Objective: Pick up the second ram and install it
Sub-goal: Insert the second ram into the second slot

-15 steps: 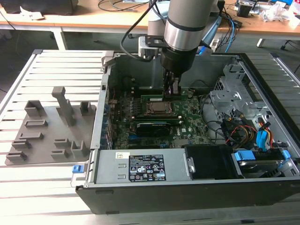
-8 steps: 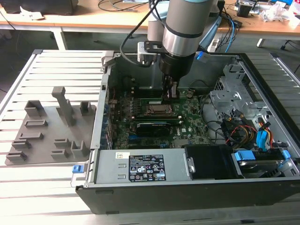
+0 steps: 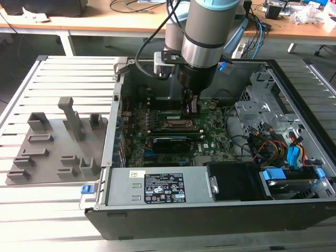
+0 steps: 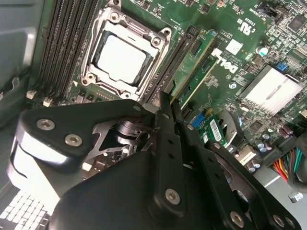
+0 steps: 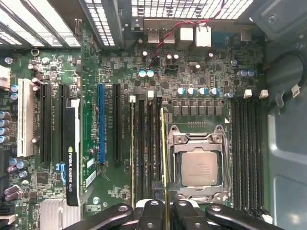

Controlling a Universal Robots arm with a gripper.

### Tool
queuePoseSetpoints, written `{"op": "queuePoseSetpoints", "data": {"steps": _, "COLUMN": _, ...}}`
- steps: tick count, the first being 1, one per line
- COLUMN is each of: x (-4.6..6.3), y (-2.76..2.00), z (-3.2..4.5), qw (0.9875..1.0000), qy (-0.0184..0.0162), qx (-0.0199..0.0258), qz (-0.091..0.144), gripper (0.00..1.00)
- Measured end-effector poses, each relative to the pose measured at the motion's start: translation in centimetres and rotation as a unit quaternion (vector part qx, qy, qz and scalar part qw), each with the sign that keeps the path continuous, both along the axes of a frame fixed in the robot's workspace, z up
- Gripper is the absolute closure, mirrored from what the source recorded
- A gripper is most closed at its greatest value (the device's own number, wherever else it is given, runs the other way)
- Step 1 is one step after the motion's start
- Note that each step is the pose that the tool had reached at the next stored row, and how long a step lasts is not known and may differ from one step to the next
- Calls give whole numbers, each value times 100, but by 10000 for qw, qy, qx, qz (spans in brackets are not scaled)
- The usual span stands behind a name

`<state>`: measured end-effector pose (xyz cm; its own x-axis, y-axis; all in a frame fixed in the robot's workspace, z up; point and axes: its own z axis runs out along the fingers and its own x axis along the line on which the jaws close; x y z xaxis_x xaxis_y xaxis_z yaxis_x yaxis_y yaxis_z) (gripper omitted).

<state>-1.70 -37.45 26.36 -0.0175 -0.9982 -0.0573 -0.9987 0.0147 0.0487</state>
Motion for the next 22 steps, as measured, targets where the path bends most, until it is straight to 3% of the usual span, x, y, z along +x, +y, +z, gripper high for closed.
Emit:
{"op": "queuePoseSetpoints", "data": {"steps": 7, "x": -21, "y": -4, "z": -149, "qw": 10000, "qy": 0, "qx": 0, "qz": 0, "gripper": 86}}
{"op": "queuePoseSetpoints", "data": {"steps": 10, "x": -95, "y": -75, "z": -220, "qw": 10000, "qy": 0, "qx": -2, "qz": -11, "gripper": 86}}
{"op": "queuePoseSetpoints", "data": {"steps": 13, "x": -101, "y": -77, "z": -303, "qw": 10000, "qy": 0, "qx": -5, "qz": -65, "gripper": 86}}
{"op": "queuePoseSetpoints", "data": {"steps": 22, "x": -122, "y": -80, "z": -360, "qw": 10000, "qy": 0, "qx": -10, "qz": -65, "gripper": 86}}
